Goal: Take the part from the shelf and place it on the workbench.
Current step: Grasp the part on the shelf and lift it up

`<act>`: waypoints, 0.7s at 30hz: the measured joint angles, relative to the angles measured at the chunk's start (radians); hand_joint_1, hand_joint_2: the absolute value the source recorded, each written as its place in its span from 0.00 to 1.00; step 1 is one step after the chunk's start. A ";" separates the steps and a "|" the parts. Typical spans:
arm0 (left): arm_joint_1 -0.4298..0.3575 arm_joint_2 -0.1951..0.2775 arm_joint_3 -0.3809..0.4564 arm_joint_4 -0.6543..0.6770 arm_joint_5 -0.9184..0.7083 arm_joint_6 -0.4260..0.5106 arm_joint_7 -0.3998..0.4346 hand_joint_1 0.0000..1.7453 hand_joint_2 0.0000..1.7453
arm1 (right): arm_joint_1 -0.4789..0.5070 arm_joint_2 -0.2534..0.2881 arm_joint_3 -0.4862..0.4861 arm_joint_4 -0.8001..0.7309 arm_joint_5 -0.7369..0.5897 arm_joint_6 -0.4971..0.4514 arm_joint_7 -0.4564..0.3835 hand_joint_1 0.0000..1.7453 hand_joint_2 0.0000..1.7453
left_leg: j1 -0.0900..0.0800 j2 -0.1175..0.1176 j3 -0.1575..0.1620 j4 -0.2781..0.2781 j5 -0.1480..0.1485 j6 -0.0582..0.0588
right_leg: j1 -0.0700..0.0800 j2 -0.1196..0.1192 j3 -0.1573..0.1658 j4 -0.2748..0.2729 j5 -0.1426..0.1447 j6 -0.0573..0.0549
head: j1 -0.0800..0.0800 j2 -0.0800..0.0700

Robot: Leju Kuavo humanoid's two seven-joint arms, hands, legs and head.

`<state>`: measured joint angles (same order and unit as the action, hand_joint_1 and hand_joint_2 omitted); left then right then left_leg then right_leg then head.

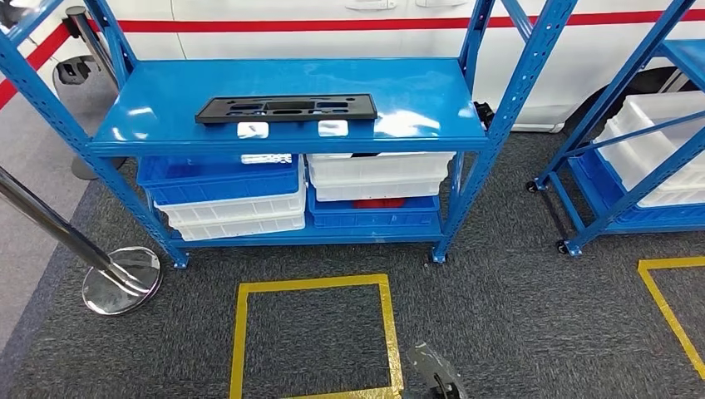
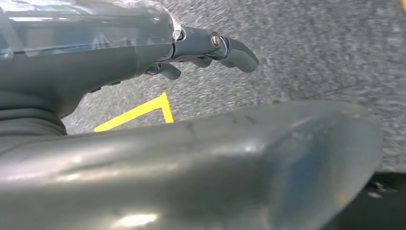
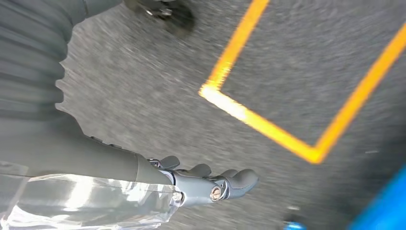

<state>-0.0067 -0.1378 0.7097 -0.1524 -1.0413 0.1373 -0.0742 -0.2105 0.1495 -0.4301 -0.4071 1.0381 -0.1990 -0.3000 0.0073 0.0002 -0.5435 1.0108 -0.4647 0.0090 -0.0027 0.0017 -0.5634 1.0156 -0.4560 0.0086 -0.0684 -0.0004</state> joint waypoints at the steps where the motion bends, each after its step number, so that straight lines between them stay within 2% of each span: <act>1: -0.007 -0.002 0.012 0.000 -0.018 0.000 -0.001 0.00 0.00 | -0.013 0.009 0.010 0.001 0.022 -0.004 -0.016 0.00 0.00 | 0.001 0.000 0.000 -0.002 0.001 -0.007 | -0.001 0.001 -0.001 -0.003 0.003 -0.007 | 0.000 0.000; 2: -0.013 -0.003 0.023 -0.001 -0.035 0.000 -0.002 0.00 0.00 | -0.027 0.018 0.021 0.002 0.043 -0.006 -0.032 0.00 0.00 | 0.002 0.000 -0.002 0.001 -0.002 -0.013 | -0.002 0.000 0.000 -0.008 0.007 -0.013 | 0.000 0.000; 4: -0.026 -0.005 0.045 -0.002 -0.068 0.000 -0.003 0.00 0.00 | -0.058 0.036 0.054 0.002 0.082 -0.010 -0.064 0.00 0.00 | 0.003 -0.001 -0.026 0.058 -0.039 -0.021 | -0.005 -0.001 0.003 -0.019 0.014 -0.028 | 0.000 0.000; 6: -0.036 -0.007 0.067 -0.002 -0.098 0.000 -0.003 0.00 0.00 | -0.088 0.052 0.097 -0.001 0.113 -0.010 -0.090 0.00 0.00 | 0.004 -0.001 -0.087 0.188 -0.103 -0.023 | -0.001 -0.003 0.002 -0.021 0.015 -0.035 | 0.000 0.000; 7: -0.040 -0.007 0.077 -0.002 -0.111 0.000 -0.003 0.00 0.00 | -0.100 0.057 0.121 -0.004 0.127 -0.010 -0.099 0.00 0.00 | 0.004 -0.001 -0.117 0.249 -0.123 -0.025 | 0.001 -0.004 0.002 -0.020 0.014 -0.036 | 0.000 0.000; 8: -0.043 -0.008 0.087 -0.002 -0.124 0.000 -0.003 0.00 0.00 | -0.111 0.061 0.146 -0.010 0.139 -0.011 -0.108 0.00 0.00 | 0.004 -0.001 -0.134 0.283 -0.127 -0.026 | 0.003 -0.004 0.002 -0.019 0.014 -0.037 | 0.000 0.000; 9: -0.046 -0.008 0.096 -0.002 -0.137 0.000 -0.003 0.00 0.00 | -0.121 0.064 0.173 -0.019 0.149 -0.012 -0.114 0.00 0.00 | 0.004 -0.001 -0.134 0.279 -0.112 -0.026 | 0.004 -0.004 0.003 -0.017 0.013 -0.037 | 0.000 0.000; 10: -0.049 -0.008 0.104 -0.002 -0.148 0.000 -0.002 0.00 0.00 | -0.131 0.066 0.202 -0.030 0.158 -0.013 -0.119 0.00 0.00 | 0.004 0.000 -0.114 0.234 -0.078 -0.025 | 0.005 -0.004 0.004 -0.015 0.012 -0.037 | 0.000 0.000; 11: -0.052 -0.009 0.111 -0.002 -0.159 0.000 -0.002 0.00 0.00 | -0.141 0.067 0.230 -0.041 0.164 -0.015 -0.122 0.00 0.00 | 0.004 0.000 -0.082 0.162 -0.039 -0.023 | 0.005 -0.003 0.004 -0.012 0.010 -0.035 | 0.000 0.000; 13: -0.060 -0.011 0.126 -0.003 -0.179 0.001 0.000 0.00 0.00 | -0.165 0.068 0.290 -0.067 0.176 -0.022 -0.126 0.00 0.00 | 0.002 0.000 -0.030 0.042 0.003 -0.016 | 0.009 -0.002 -0.001 -0.003 0.005 -0.029 | 0.000 0.000; 14: -0.064 -0.012 0.133 -0.003 -0.188 0.001 0.001 0.00 0.00 | -0.177 0.068 0.319 -0.080 0.181 -0.026 -0.128 0.00 0.00 | 0.001 0.000 -0.020 0.015 0.007 -0.010 | 0.010 -0.002 -0.004 -0.001 0.004 -0.024 | 0.000 0.000; 17: -0.070 -0.016 0.154 -0.005 -0.212 0.002 0.007 0.00 0.00 | -0.206 0.067 0.406 -0.126 0.195 -0.035 -0.130 0.00 0.00 | 0.001 -0.003 -0.017 0.004 0.004 0.010 | 0.009 -0.001 -0.010 0.015 0.010 -0.005 | 0.000 0.000; 18: -0.072 -0.017 0.161 -0.006 -0.220 0.003 0.009 0.00 0.00 | -0.217 0.067 0.438 -0.144 0.198 -0.039 -0.129 0.00 0.00 | 0.002 -0.003 -0.013 0.001 0.005 0.015 | 0.008 -0.001 -0.017 0.034 0.003 0.000 | 0.000 0.000; 19: -0.074 -0.017 0.169 -0.006 -0.227 0.004 0.011 0.00 0.00 | -0.229 0.065 0.470 -0.161 0.201 -0.042 -0.129 0.00 0.00 | 0.003 -0.003 -0.008 0.000 0.006 0.019 | 0.006 -0.001 -0.033 0.066 -0.015 0.005 | 0.000 0.000; 21: -0.080 -0.019 0.184 -0.007 -0.240 0.005 0.014 0.00 0.00 | -0.252 0.061 0.532 -0.195 0.206 -0.049 -0.124 0.00 0.00 | 0.004 -0.002 -0.006 0.000 0.005 0.024 | 0.001 -0.001 -0.099 0.185 -0.071 0.013 | 0.000 0.000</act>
<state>-0.0865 -0.1564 0.8936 -0.1595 -1.2817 0.1428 -0.0600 -0.4629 0.2103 0.1024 -0.6019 1.2438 -0.2476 -0.4239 0.0109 -0.0021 -0.5497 1.0106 -0.4597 0.0326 -0.0015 0.0004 -0.6622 1.2010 -0.5272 0.0219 -0.0683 -0.0004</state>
